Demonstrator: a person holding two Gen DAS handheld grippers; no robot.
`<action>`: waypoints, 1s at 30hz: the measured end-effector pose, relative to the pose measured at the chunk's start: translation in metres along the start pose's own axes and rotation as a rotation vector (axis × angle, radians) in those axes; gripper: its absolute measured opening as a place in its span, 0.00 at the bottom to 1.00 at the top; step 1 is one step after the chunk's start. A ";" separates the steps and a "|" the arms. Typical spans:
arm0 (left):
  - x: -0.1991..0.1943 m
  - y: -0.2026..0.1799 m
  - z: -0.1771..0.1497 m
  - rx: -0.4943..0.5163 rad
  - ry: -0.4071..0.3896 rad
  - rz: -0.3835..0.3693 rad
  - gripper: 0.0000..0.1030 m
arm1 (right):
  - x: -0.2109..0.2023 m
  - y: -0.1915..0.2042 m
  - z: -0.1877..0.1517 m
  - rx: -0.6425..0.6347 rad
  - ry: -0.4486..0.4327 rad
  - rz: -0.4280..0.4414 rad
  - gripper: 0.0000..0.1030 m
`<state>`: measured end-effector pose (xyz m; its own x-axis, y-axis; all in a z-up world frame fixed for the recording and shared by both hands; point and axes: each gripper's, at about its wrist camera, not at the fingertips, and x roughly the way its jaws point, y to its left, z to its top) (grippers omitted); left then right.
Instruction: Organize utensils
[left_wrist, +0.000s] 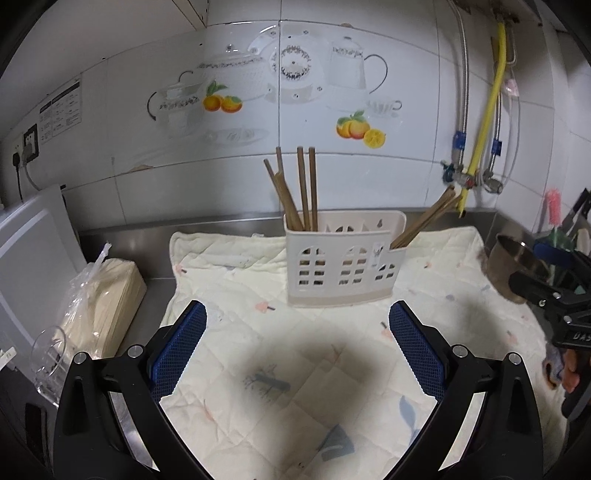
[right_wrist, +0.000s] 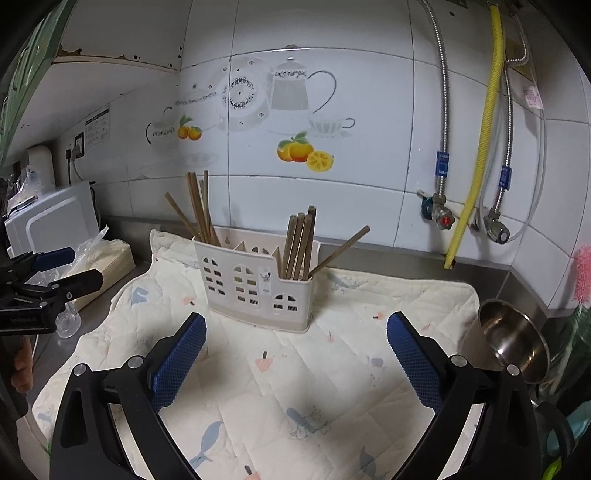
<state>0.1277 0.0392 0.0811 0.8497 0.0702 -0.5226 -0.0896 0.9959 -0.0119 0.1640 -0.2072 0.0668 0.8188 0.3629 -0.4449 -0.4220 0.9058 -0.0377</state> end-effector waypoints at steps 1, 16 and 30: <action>0.000 0.000 -0.002 0.000 0.002 0.002 0.95 | -0.001 0.000 -0.002 0.004 0.003 0.002 0.93; -0.010 0.005 -0.017 -0.043 0.005 -0.030 0.95 | 0.000 0.003 -0.014 0.037 0.027 0.020 0.93; -0.011 0.006 -0.021 -0.038 0.012 -0.025 0.95 | 0.001 0.005 -0.016 0.040 0.033 0.026 0.93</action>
<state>0.1066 0.0428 0.0694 0.8459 0.0446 -0.5315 -0.0886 0.9944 -0.0576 0.1568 -0.2055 0.0518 0.7942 0.3794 -0.4747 -0.4265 0.9044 0.0093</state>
